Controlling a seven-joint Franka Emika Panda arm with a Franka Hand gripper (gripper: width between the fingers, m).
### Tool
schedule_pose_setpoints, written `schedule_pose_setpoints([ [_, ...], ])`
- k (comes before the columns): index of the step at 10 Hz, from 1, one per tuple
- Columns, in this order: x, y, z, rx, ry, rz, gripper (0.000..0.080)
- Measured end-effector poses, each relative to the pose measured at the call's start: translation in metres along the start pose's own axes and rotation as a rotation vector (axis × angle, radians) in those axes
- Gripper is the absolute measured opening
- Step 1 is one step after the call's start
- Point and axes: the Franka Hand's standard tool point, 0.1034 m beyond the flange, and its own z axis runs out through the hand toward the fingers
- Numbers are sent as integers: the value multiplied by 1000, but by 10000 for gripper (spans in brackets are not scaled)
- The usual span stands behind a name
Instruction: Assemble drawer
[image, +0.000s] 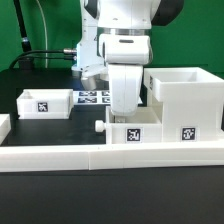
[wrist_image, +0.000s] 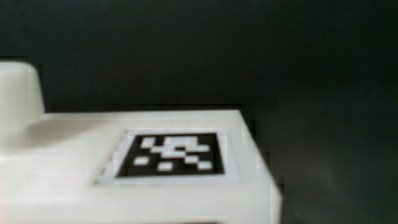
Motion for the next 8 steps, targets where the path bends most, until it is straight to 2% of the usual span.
schedule_pose_setpoints([
  [8, 3, -3, 6, 19, -17, -21, 42],
])
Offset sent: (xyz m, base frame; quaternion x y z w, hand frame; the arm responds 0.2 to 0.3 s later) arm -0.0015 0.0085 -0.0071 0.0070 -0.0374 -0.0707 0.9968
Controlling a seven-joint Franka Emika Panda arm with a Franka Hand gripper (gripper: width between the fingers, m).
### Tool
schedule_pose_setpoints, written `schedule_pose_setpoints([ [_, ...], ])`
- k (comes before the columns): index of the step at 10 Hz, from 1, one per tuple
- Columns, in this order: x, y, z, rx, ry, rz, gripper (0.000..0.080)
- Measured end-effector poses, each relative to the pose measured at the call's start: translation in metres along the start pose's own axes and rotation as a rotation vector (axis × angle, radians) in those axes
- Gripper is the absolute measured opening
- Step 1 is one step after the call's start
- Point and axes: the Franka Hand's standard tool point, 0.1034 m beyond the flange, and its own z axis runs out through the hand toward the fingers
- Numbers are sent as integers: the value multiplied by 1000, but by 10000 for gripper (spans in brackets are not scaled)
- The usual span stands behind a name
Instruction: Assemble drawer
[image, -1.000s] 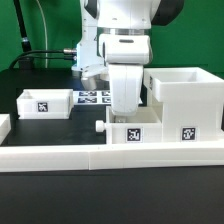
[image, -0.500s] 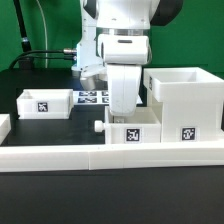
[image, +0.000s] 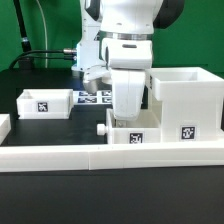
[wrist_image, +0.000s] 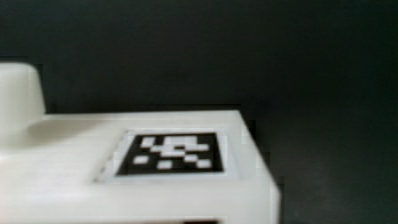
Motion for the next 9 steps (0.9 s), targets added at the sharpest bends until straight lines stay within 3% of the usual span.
schedule_pose_setpoints([
  [4, 9, 0, 0, -1, 4, -16, 42],
  [8, 5, 0, 1, -2, 0, -15, 42],
  [9, 6, 0, 0, -2, 0, -11, 129],
])
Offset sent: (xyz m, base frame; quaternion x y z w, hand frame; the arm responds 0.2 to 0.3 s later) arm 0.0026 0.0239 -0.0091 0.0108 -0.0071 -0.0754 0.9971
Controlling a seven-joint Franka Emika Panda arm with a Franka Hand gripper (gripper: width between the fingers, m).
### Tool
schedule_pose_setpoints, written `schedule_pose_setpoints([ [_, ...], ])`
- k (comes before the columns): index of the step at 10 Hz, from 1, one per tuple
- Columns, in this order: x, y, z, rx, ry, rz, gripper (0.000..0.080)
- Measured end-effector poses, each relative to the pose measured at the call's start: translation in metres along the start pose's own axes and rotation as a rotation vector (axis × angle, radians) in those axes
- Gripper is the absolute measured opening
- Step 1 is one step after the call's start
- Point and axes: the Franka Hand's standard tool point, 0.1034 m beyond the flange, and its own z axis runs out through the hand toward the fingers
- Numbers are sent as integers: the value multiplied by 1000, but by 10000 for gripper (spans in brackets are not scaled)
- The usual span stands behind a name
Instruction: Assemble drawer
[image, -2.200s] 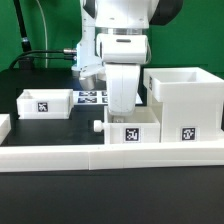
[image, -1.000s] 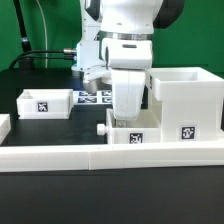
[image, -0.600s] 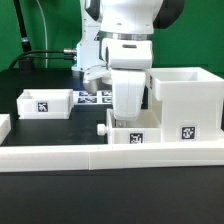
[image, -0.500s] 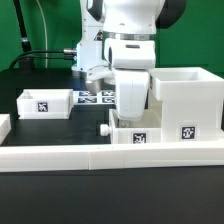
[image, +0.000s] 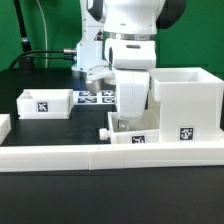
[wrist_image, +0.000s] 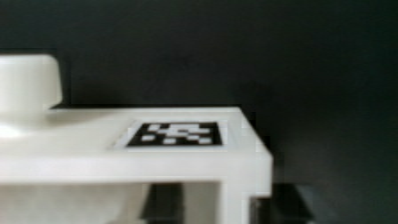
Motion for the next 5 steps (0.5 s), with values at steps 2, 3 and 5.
schedule_pose_setpoints([
  [2, 2, 2, -8, -2, -1, 10, 464],
  [3, 2, 3, -16, 2, -3, 16, 464],
  [5, 0, 5, -30, 9, -9, 24, 615],
])
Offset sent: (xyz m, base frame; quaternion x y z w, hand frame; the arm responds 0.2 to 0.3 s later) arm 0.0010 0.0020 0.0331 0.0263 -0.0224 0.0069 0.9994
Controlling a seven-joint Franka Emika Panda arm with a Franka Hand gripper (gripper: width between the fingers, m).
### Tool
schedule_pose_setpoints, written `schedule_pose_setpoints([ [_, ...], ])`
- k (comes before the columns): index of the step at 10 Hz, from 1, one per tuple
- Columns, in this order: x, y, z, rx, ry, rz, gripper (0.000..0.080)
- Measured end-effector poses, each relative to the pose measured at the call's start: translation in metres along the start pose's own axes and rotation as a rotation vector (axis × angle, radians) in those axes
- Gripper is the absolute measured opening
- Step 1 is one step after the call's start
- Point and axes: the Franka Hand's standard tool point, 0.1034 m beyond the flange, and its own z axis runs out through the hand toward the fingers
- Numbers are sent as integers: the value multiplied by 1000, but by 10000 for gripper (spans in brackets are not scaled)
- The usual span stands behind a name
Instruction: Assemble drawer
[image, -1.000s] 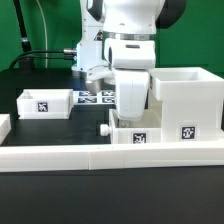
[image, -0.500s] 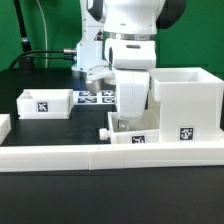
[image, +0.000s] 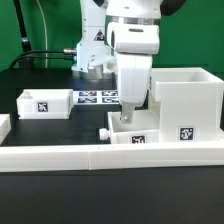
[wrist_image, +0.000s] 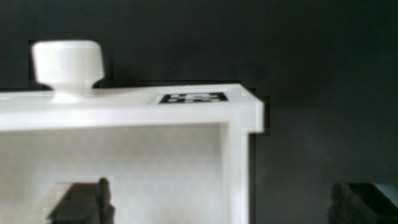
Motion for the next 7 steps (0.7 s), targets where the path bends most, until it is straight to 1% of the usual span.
schedule_pose_setpoints([
  [1, -6, 2, -7, -1, -3, -1, 642],
  [2, -15, 4, -14, -6, -7, 4, 647],
  [3, -25, 5, -16, -5, -10, 0, 647],
  [5, -54, 5, -12, 4, -14, -21, 649],
  [6, -63, 3, -7, 13, -14, -19, 649],
  [7, -61, 3, -7, 13, -14, -10, 649],
])
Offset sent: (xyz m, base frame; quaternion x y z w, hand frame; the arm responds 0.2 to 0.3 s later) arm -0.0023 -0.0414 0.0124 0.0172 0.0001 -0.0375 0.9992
